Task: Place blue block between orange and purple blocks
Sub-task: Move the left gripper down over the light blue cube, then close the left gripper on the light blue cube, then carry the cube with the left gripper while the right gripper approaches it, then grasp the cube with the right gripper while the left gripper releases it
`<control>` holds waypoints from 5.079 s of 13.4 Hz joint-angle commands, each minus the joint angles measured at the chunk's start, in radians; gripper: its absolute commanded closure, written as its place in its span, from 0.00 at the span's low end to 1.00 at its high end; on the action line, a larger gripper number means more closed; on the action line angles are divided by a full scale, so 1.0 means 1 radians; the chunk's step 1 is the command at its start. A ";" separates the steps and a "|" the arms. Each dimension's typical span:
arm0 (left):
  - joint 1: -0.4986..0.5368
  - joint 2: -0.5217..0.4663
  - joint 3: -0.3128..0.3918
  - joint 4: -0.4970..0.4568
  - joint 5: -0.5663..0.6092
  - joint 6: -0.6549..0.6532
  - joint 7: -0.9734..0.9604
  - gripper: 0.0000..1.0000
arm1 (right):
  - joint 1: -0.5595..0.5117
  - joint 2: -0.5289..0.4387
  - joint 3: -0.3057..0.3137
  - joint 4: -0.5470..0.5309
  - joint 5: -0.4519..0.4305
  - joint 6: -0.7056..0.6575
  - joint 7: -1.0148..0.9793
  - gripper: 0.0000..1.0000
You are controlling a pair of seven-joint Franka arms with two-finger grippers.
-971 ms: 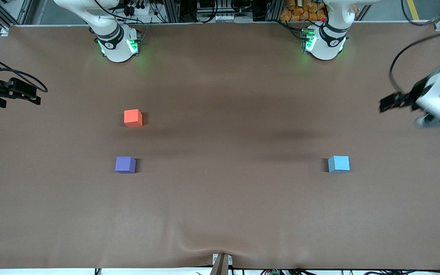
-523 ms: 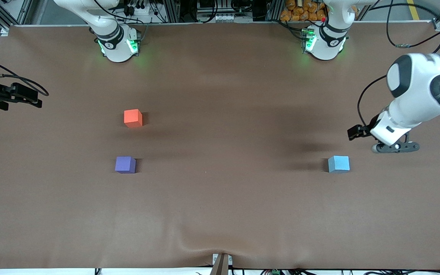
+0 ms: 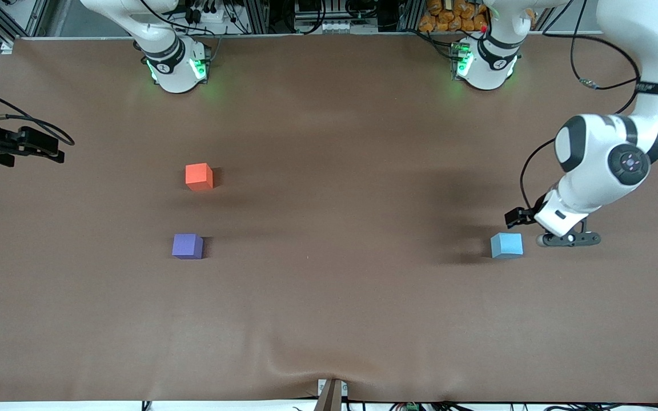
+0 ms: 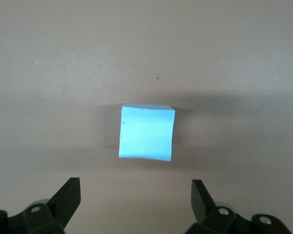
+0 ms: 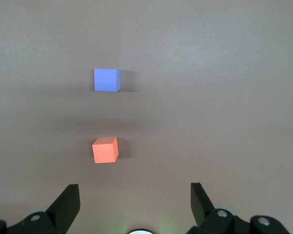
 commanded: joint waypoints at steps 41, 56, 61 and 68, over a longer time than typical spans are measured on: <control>-0.510 0.257 -0.033 0.540 -0.082 -0.135 -0.226 1.00 | -0.016 0.101 0.003 -0.003 0.013 0.111 0.012 0.00; -0.902 0.659 0.044 0.967 -0.097 -0.155 -0.768 1.00 | 0.203 0.157 0.008 -0.026 0.135 0.139 0.813 0.00; -0.913 0.655 0.047 0.958 -0.091 -0.095 -0.771 0.00 | 0.237 0.150 0.008 -0.138 0.230 0.185 0.955 0.00; -0.798 0.355 0.130 0.938 -0.079 -0.465 -0.738 0.00 | 0.398 0.159 0.006 -0.291 0.220 0.461 1.230 0.00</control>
